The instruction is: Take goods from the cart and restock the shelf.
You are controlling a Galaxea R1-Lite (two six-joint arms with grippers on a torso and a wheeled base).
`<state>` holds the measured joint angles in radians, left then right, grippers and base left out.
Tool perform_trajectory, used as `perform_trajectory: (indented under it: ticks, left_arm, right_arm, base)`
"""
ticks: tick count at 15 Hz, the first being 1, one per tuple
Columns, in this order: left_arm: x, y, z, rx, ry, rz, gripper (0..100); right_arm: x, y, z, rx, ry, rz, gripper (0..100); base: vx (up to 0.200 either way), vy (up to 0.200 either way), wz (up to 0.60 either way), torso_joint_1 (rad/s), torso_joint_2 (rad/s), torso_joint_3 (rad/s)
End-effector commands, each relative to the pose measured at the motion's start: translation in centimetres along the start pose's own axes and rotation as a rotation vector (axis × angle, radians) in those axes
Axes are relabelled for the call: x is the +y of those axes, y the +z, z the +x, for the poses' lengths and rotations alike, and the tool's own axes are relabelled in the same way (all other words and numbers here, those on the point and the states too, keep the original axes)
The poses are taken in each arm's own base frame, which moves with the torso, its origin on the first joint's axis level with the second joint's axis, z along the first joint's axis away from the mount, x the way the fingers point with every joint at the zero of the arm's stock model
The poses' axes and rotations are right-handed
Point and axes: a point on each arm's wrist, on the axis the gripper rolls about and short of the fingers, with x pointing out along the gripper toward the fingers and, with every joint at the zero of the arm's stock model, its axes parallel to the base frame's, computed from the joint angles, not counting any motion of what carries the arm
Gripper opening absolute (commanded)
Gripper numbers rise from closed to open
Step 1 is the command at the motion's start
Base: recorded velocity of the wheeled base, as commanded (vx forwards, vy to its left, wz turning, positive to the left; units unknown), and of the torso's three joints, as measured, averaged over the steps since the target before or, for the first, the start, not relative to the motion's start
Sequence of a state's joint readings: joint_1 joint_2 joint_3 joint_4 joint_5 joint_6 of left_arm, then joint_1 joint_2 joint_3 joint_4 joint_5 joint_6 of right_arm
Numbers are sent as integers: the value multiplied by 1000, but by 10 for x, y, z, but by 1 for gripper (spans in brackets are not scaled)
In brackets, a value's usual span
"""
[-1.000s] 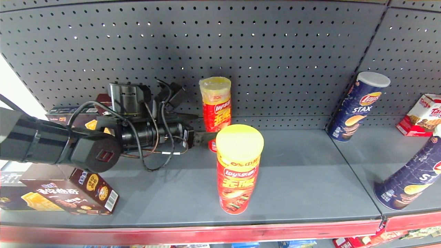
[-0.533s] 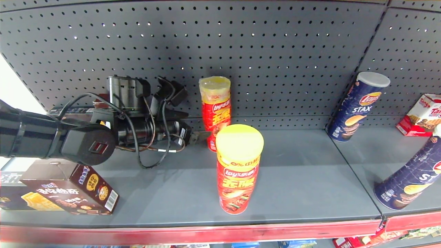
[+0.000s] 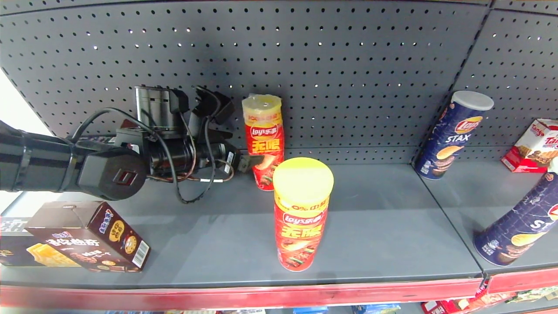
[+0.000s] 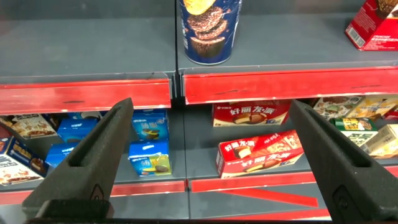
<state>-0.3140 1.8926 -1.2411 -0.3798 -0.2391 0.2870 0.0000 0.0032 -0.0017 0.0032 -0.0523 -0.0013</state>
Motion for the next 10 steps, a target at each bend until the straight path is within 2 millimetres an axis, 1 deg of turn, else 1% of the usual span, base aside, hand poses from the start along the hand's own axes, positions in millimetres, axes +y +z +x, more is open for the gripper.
perform_trajectory:
  ticks: [1, 7, 10]
  left_arm:
    - [6, -2, -1, 5, 21, -2, 100]
    - [6, -4, -2, 20, 52, 20, 100]
    - [7, 6, -13, -7, 62, 26, 100]
  right_arm:
    - [0, 0, 0, 1, 0, 0, 100]
    - [0, 0, 0, 1, 0, 0, 100]
    - [0, 0, 0, 1, 0, 0, 100]
  base:
    - [0, 0, 0, 0, 0, 0]
    - [0, 0, 0, 0, 0, 0]
    - [0, 0, 0, 0, 0, 0]
